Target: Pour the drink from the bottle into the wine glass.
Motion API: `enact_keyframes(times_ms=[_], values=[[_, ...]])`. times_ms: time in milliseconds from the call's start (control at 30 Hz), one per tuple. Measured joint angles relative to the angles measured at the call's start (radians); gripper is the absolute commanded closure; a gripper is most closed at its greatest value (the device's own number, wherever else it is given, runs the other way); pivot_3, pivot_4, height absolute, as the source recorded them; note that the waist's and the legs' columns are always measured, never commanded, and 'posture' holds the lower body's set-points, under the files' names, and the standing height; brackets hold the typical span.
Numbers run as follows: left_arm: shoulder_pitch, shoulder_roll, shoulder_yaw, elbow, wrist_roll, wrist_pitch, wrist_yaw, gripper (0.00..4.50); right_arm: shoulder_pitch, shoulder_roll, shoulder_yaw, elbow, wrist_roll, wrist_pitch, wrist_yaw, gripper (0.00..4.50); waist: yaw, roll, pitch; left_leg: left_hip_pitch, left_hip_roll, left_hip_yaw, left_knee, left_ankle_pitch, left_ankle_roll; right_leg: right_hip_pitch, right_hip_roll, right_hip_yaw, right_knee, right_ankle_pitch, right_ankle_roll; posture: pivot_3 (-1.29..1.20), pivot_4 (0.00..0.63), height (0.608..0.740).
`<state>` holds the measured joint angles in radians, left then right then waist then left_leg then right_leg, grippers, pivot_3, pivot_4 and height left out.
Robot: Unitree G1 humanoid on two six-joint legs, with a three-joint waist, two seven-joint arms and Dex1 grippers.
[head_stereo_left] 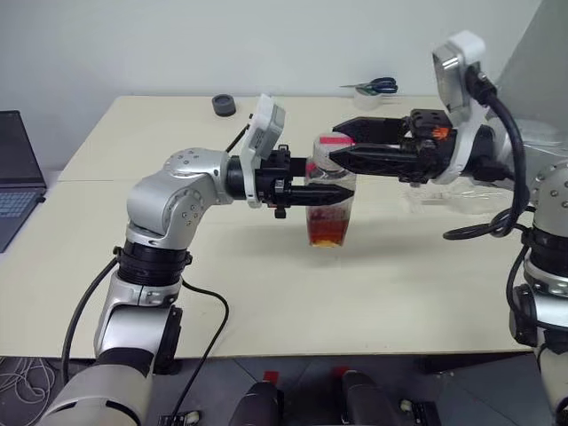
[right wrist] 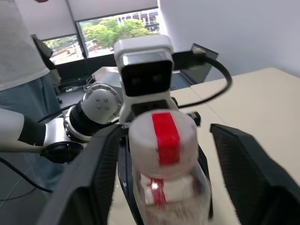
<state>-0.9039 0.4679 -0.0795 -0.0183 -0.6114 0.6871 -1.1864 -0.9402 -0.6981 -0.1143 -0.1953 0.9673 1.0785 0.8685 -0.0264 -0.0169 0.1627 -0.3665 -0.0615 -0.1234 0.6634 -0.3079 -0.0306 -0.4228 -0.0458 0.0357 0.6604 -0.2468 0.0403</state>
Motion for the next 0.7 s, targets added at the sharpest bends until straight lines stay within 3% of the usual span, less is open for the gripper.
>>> enact_keyframes(times_ms=[33, 167, 300, 500, 700], values=[[0.0, 0.001, -0.001, 0.007, 0.008, -0.007, 0.002, 2.62, 0.023, -0.022, -0.021, -0.007, 0.0, 0.006, -0.008, 0.03, 0.0, 0.0, 0.0, 0.0, 0.0, 0.0, 0.0, 0.0, 0.0, 0.0, 0.0, 0.0, 0.0, 0.0, 0.0, 0.0, 0.15, 0.74], [0.016, 0.012, -0.001, 0.031, 0.044, -0.042, 0.019, 2.62, 0.107, -0.072, -0.113, -0.072, 0.007, 0.025, -0.086, 0.03, 0.0, 0.0, 0.0, 0.0, 0.0, 0.0, 0.0, 0.0, 0.0, 0.0, 0.0, 0.001, 0.0, 0.0, 0.0, 0.0, 0.15, 0.74], [0.029, -0.001, -0.001, 0.063, 0.071, -0.071, 0.046, 2.62, 0.185, -0.035, -0.162, -0.197, 0.02, 0.02, -0.21, 0.03, -0.003, 0.0, 0.0, 0.0, 0.001, 0.001, 0.0, 0.0, 0.0, -0.001, 0.0, 0.002, 0.001, 0.0, 0.0, 0.0, 0.15, 0.74], [0.028, -0.065, -0.019, 0.154, 0.16, -0.196, 0.1, 2.62, 0.233, 0.173, -0.048, -0.396, -0.127, -0.052, -0.537, 0.03, -0.002, 0.0, 0.0, -0.001, 0.0, 0.0, 0.001, 0.0, 0.0, -0.002, 0.0, 0.003, 0.002, 0.0, 0.0, 0.0, 0.15, 0.74], [0.026, -0.095, -0.032, 0.197, 0.184, -0.245, 0.102, 2.62, 0.239, 0.207, 0.013, -0.424, -0.203, -0.071, -0.628, 0.03, -0.002, 0.0, 0.0, -0.002, 0.0, 0.0, 0.001, 0.0, 0.0, -0.002, -0.001, 0.002, 0.001, 0.0, 0.0, 0.0, 0.15, 0.74]])
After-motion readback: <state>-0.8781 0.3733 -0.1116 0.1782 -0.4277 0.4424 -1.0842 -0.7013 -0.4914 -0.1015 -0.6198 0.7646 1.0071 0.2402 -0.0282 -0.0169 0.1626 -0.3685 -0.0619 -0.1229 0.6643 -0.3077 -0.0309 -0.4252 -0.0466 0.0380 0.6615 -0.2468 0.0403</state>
